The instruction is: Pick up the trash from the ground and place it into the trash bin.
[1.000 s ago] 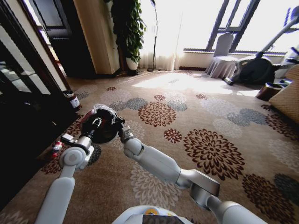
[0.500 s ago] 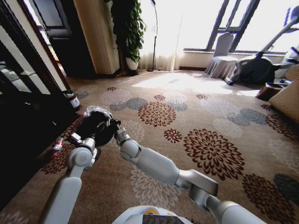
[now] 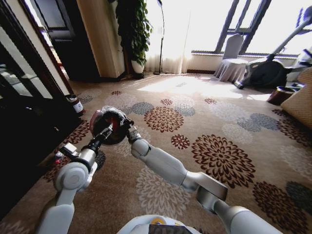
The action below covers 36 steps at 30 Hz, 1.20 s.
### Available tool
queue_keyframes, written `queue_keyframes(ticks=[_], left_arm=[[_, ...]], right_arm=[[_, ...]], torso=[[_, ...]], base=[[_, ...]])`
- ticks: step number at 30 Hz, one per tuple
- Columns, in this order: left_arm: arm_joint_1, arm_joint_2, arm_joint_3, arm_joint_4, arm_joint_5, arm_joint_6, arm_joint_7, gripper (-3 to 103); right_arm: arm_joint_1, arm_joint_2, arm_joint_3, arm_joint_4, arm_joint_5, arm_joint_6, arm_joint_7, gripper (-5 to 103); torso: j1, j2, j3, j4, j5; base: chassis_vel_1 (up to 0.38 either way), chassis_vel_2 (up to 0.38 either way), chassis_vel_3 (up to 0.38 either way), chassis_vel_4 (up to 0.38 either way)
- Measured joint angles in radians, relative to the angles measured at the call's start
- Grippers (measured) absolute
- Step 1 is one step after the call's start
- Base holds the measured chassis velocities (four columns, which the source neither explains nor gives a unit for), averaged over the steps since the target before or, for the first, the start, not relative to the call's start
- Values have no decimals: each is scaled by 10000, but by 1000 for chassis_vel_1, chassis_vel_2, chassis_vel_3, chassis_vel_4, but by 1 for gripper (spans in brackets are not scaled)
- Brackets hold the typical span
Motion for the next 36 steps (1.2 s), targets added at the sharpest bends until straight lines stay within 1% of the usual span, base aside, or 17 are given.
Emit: queue_keyframes(ticks=[2, 3, 6, 7, 8, 9, 10, 11, 14, 16, 18, 19, 21, 22, 24, 31, 36], left_arm=[[236, 75, -96, 552, 1383, -558, 863, 100], [236, 75, -96, 552, 1383, -558, 863, 100], [167, 222, -283, 1704, 3124, -1369, 1768, 100], [167, 222, -283, 1704, 3124, -1369, 1768, 100], [134, 249, -317, 1907, 3441, -1563, 1942, 100], [52, 359, -388, 2347, 3967, -1924, 2369, 100], [30, 461, -410, 2511, 3945, -1999, 2597, 100], [30, 461, -410, 2511, 3945, -1999, 2597, 100], [70, 748, -441, 2588, 3078, -2031, 3227, 100], [86, 762, -444, 2552, 2949, -2025, 3357, 100], [105, 786, -437, 2343, 2215, -1776, 3788, 100], [105, 786, -437, 2343, 2215, -1776, 3788, 100], [12, 876, -423, 2275, 1554, -1429, 4112, 100], [12, 876, -423, 2275, 1554, -1429, 4112, 100], [-126, 1046, -424, 2312, 1077, -1171, 4343, 100], [-448, 1437, -367, 2698, 653, -755, 4833, 100], [-645, 1739, -225, 2925, 452, -422, 5373, 95]], right_arm=[[150, -364, 56, 399, 693, -616, 238, 0], [150, -364, 56, 399, 693, -616, 238, 0], [264, -1013, 8, 1114, 1215, -997, 256, 0], [264, -1013, 8, 1114, 1215, -997, 256, 0], [265, -1121, -16, 1231, 1284, -1025, 240, 0], [248, -1421, -82, 1585, 1422, -1063, 188, 0], [214, -1602, -103, 1773, 1474, -1062, 165, 0], [214, -1602, -103, 1773, 1474, -1062, 165, 0], [104, -2293, -124, 2192, 1472, -934, -15, 0], [84, -2399, -124, 2204, 1417, -894, -52, 0], [-49, -2771, -77, 2219, 1145, -659, -246, 0], [-49, -2771, -77, 2219, 1145, -659, -246, 0], [-188, -3013, -31, 2263, 926, -338, -480, 0], [-188, -3013, -31, 2263, 926, -338, -480, 0], [-335, -3249, 21, 2343, 705, 58, -815, 0], [-662, -3795, 137, 2855, 680, 550, -1366, 0], [-876, -4127, 157, 3307, 688, 892, -1839, 0]], torso=[[0, 0, 0, -6, -3], [0, 0, 0, -6, -3], [0, 0, 0, -8, 0], [0, 0, 0, -8, 0], [0, 0, 0, -8, 0], [0, 0, 0, 1, -2], [0, 0, 1, 1, -1], [0, 0, 1, 1, -1], [0, 0, 0, -4, 2], [0, 0, 0, -4, 1], [0, 0, 0, -9, 2], [0, 0, 0, -9, 2], [0, 0, 0, -6, 2], [0, 0, 0, -6, 2], [0, 0, 0, -2, 3], [0, 0, 0, -5, -2], [0, 0, 0, -2, -1]], base=[[0, 0, 0, 0], [0, 0, 0, 0], [0, 0, 0, 0], [0, 0, 0, 0], [0, 0, 0, 0], [0, 0, 0, 0], [0, 0, 0, 0], [0, 0, 0, 0], [0, 0, 0, 0], [0, 0, 0, 0], [0, 0, 0, 0], [0, 0, 0, 0], [0, 0, 0, 0], [0, 0, 0, 0], [0, 0, 0, 0], [0, 0, 0, 0], [0, 0, 0, 0]])
